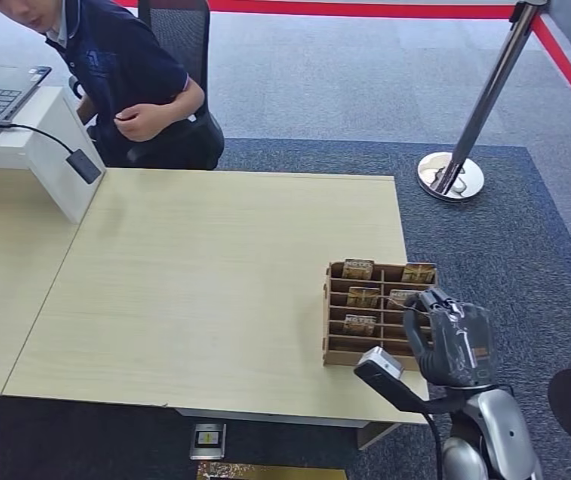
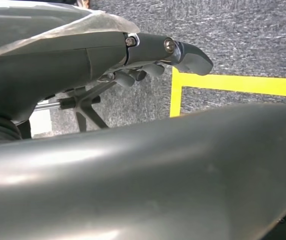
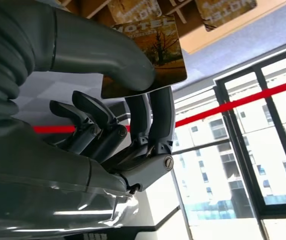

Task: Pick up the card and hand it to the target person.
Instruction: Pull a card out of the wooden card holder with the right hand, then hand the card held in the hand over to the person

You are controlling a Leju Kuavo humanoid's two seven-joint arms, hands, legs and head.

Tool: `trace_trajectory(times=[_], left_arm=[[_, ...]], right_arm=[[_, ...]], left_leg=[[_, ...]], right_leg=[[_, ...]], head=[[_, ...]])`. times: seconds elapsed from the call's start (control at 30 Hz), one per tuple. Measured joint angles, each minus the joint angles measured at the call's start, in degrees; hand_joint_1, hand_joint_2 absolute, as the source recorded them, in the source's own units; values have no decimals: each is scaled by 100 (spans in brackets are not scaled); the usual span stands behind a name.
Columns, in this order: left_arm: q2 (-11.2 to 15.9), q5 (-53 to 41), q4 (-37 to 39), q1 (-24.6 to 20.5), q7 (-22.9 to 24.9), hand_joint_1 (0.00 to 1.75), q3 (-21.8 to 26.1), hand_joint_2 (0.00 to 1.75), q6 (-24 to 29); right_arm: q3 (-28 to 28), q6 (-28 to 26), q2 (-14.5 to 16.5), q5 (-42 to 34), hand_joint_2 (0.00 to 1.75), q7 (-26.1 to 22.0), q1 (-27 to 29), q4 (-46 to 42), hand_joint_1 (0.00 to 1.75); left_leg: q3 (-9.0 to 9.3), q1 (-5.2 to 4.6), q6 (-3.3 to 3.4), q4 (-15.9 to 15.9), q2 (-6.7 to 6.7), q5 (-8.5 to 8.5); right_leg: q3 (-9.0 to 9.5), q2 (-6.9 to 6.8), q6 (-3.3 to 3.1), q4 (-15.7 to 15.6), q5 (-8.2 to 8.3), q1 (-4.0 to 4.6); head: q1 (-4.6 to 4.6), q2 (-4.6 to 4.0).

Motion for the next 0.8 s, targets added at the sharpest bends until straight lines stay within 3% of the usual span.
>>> trace_trajectory(times=[0.17, 0.3, 0.6, 0.8], left_arm=[[-6, -96, 0, -12, -4, 0, 43, 0, -35], [-27, -207, 0, -48, -5, 0, 50, 0, -67], [-47, -384, 0, -111, 22, 0, 73, 0, -89], [-48, -485, 0, -109, 48, 0, 77, 0, -101]], right_arm=[[385, 72, -74, -326, 175, -205, -452, -8, 175], [801, 108, 50, -623, 175, -300, -1293, 572, 175], [1375, 28, 1029, -829, 175, -354, -3369, 3055, 175], [1462, -103, 1583, -890, 175, -311, -4215, 4300, 175]], left_leg=[[0, 1, -1, 0, 1, 1], [3, 2, -6, 0, 3, 7], [-1, 5, -14, 0, 2, 19], [-10, 6, -14, 0, 1, 19]], right_leg=[[1, 0, -1, 2, 1, 0], [2, 0, -2, 9, 4, 1], [-10, 0, -6, 24, 10, 1], [-18, 0, -6, 24, 10, 1]], head=[[-1, -1], [-1, 1], [-1, 0], [-1, 0]])
